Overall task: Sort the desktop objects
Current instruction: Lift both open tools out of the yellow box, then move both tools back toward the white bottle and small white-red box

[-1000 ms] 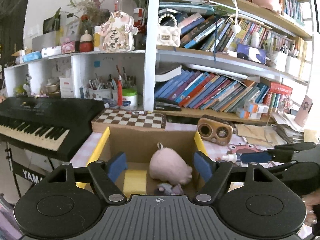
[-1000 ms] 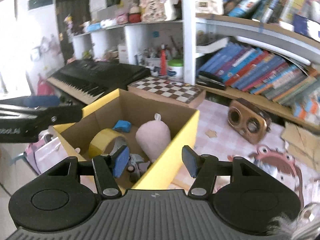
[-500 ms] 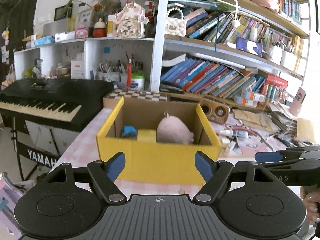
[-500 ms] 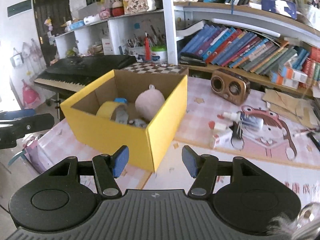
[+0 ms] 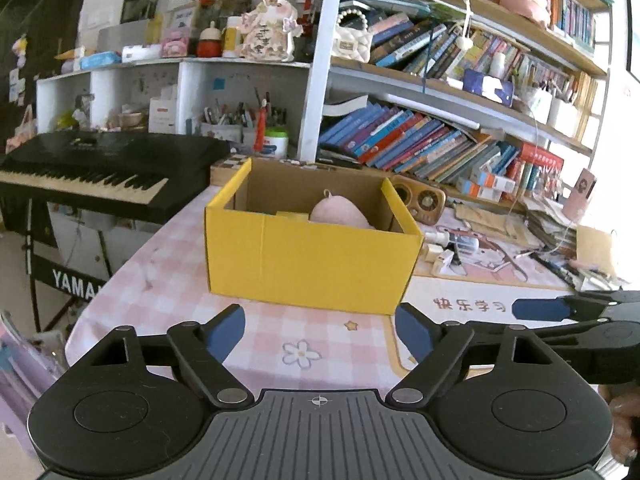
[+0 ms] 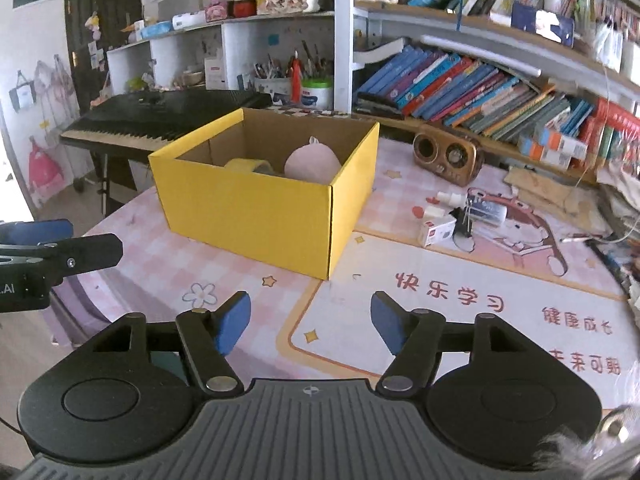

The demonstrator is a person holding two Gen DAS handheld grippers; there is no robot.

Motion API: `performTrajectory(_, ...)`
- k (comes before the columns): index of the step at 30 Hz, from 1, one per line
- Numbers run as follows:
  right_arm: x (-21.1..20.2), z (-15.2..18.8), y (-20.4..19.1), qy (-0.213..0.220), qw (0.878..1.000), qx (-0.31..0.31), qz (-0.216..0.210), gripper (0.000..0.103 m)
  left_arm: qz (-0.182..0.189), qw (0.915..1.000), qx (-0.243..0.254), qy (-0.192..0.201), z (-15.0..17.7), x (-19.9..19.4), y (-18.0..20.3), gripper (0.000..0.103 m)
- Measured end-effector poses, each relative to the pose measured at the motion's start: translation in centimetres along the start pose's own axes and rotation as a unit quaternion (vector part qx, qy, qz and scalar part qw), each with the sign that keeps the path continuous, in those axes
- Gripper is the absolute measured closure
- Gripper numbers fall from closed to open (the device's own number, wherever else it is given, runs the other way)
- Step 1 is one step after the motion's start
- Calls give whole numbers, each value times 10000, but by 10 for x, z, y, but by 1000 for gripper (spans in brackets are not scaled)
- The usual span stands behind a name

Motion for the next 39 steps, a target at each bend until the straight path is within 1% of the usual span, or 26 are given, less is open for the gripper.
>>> performTrajectory(3,-7,6,-5,17,10000,-8,-12,33,64,10000,63,-15,6,-5,4,17)
performTrajectory(9,-12,18,-14,-134,9999,-39,-93,30,167,9995,230,-125,14,-12,12,16)
performTrajectory(16,-17,27,-22,-251,9996,-38,-139,27,164,9993,208,-260,23,-17,12,14)
performTrajectory(19,-19,30,-22,-284,9995,-12,-119,24,162,9992,200,-296,25,-18,12,14)
performTrajectory(23,-22,36,-19,-337,9994,57,-57,21,184,9991,192,-328,27,-18,14,13)
performTrajectory(27,-23,40,-15,-374,9992,132,25,21,256,9988,229,-338,27,-16,17,13)
performTrajectory(35,-26,48,-1,-439,9980,373,259,20,520,9970,397,-421,27,-7,31,12)
performTrajectory(39,-27,49,7,-477,9971,468,367,20,653,9960,431,-429,26,-2,37,8)
Point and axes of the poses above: each gripper's, at about its wrist camera, not at the fingertips, and x roughly the way its jaws point, y to its right, z to its underside, the point moved 1 cm from there along x, roughly the way its jaws point, and after that the axes turned 5 degrees about z, right-handed, at the moved point
